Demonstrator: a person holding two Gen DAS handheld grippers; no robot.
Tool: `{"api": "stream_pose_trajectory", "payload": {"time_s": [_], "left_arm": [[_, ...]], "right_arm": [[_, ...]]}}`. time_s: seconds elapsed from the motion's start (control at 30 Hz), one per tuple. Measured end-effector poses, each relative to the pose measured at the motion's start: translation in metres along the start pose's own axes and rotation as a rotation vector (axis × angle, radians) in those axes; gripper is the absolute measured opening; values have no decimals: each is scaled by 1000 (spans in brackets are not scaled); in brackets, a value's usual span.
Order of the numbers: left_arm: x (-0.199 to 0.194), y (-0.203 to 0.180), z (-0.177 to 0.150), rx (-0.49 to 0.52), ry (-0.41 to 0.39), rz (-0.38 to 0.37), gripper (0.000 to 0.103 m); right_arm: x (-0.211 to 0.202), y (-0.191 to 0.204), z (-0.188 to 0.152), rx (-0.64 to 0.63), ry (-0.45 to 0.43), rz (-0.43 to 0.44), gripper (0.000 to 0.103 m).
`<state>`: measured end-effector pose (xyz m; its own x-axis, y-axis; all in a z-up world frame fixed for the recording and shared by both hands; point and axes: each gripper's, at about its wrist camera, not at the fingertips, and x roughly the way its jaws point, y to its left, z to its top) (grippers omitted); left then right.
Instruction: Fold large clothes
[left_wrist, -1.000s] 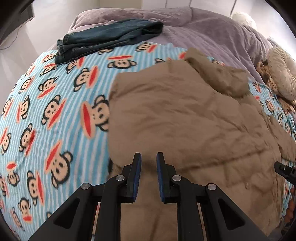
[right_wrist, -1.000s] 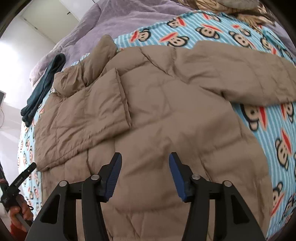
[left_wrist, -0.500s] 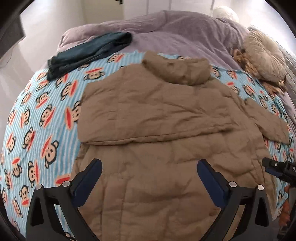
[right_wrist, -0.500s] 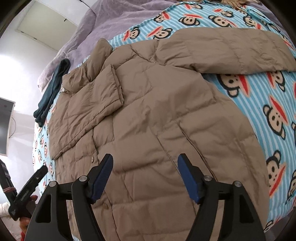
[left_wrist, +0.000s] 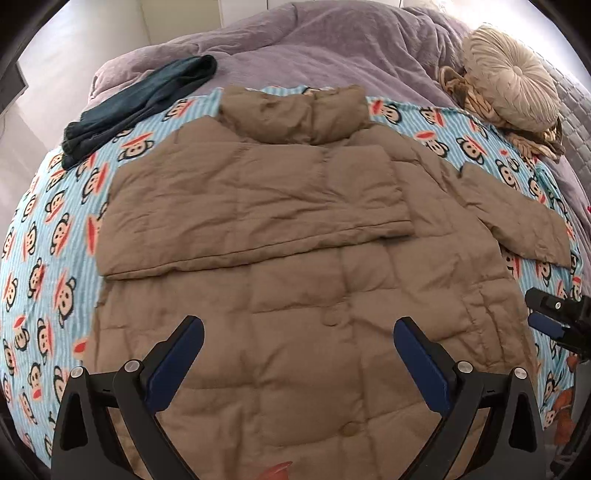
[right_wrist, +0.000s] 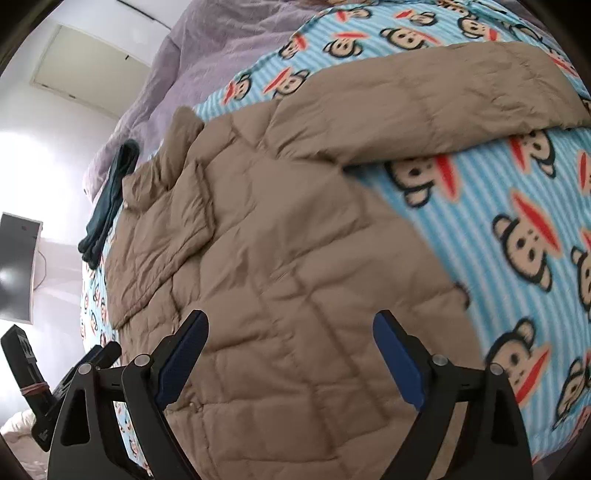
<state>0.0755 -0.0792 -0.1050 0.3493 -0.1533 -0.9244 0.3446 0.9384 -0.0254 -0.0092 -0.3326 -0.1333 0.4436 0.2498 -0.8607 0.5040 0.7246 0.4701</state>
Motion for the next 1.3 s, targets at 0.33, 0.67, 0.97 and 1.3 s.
{"api": "stream_pose_trajectory", "payload": {"time_s": [0.33, 0.67, 0.97, 1.3], "left_arm": [[15, -44, 10, 12, 43, 18, 103], [31, -71, 21, 14, 63, -6, 103], [34, -85, 38, 16, 49, -22, 103], [33, -80, 68, -21, -2, -52, 103]], "right_arm": [[-15, -81, 40, 134, -24, 7, 103], [-34, -212, 95, 483, -186, 146, 103], [-11, -265, 133, 680, -250, 269, 103], [-17, -266, 161, 727, -343, 387, 90]]}}
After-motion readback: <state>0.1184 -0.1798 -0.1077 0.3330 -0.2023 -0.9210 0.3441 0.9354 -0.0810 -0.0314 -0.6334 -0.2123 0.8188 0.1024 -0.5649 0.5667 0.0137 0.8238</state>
